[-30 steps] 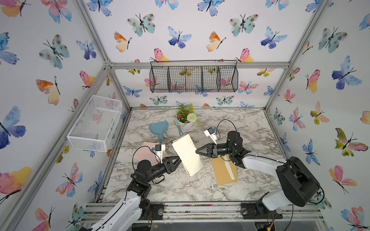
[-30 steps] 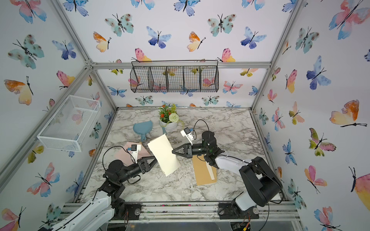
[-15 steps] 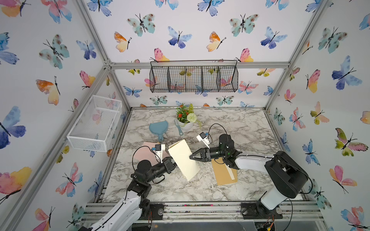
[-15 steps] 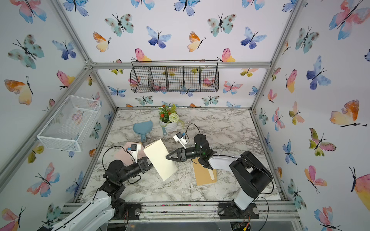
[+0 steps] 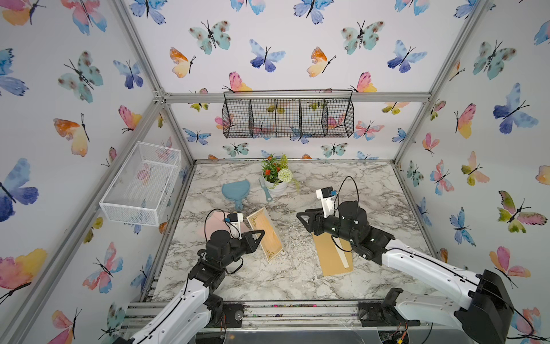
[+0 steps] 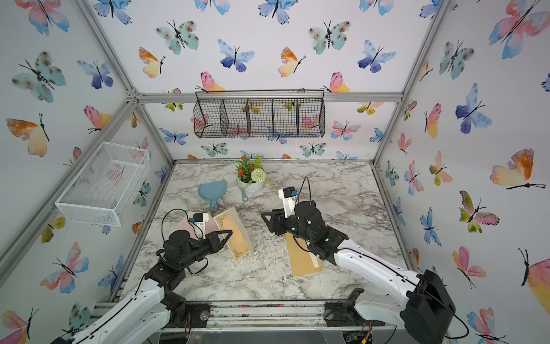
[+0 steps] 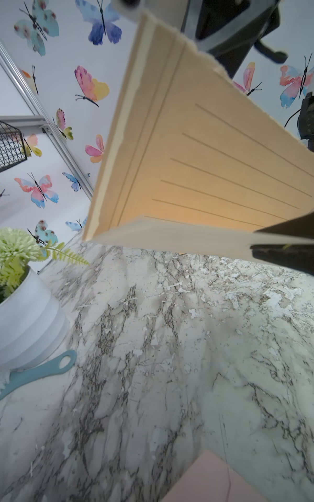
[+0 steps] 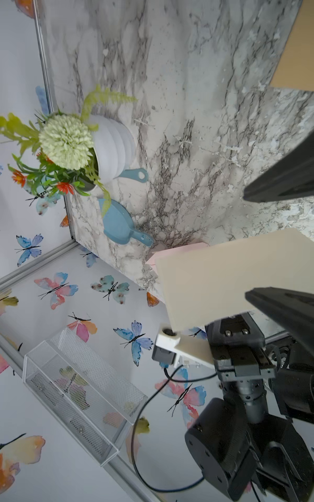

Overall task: Take the letter paper out of the envelope
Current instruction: Unfold the letter paper.

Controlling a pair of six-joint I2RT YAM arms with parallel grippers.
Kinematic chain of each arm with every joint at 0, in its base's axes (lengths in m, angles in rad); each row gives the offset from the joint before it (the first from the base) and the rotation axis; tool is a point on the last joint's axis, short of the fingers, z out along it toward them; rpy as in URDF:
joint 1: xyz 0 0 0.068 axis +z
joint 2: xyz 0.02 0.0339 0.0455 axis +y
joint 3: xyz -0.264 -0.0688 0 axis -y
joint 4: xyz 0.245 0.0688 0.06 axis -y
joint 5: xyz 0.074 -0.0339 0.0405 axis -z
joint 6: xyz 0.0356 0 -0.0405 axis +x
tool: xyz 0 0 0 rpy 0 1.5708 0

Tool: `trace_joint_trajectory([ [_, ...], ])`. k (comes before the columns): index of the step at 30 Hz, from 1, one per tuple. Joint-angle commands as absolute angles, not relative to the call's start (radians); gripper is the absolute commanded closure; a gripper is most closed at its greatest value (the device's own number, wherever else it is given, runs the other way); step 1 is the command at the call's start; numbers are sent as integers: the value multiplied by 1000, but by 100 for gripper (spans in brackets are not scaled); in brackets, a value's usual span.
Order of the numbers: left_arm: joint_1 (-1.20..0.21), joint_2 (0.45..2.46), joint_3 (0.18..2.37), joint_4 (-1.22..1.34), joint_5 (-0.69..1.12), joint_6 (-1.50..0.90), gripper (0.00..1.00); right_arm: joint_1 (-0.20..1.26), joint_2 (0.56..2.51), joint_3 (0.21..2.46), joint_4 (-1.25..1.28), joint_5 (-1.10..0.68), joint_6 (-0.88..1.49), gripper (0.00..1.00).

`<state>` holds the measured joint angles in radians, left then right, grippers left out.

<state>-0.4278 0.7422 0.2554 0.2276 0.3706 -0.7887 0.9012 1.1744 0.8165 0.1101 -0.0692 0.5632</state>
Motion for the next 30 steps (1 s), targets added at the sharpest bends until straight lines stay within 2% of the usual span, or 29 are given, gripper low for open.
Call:
trace_joint_trajectory([
  [1,-455,809,290,178,309,-774,100,1023,1260,892,-56,209,539,43],
  [6,-516,871,314,175,260,-779,100,1082,1435,992,-137,280,553,37],
  [10,-522,832,306,172,249,-781,100,1088,1455,960,-133,360,558,33],
  [14,-522,798,292,179,237,-789,100,1088,1432,891,6,248,546,35],
  [17,-522,808,291,195,258,-792,100,1088,1461,891,55,154,542,47],
  [20,-522,805,279,226,286,-804,100,1088,1500,911,64,96,537,82],
  [21,-523,798,273,241,295,-812,100,1086,1507,913,72,77,531,90],
  [22,-522,789,263,252,303,-821,100,1085,1511,914,76,61,523,94],
  [26,-519,732,265,170,250,-790,100,1002,1463,867,95,-113,508,98],
  [30,-506,654,255,80,210,-745,100,825,1373,763,138,-388,517,98],
])
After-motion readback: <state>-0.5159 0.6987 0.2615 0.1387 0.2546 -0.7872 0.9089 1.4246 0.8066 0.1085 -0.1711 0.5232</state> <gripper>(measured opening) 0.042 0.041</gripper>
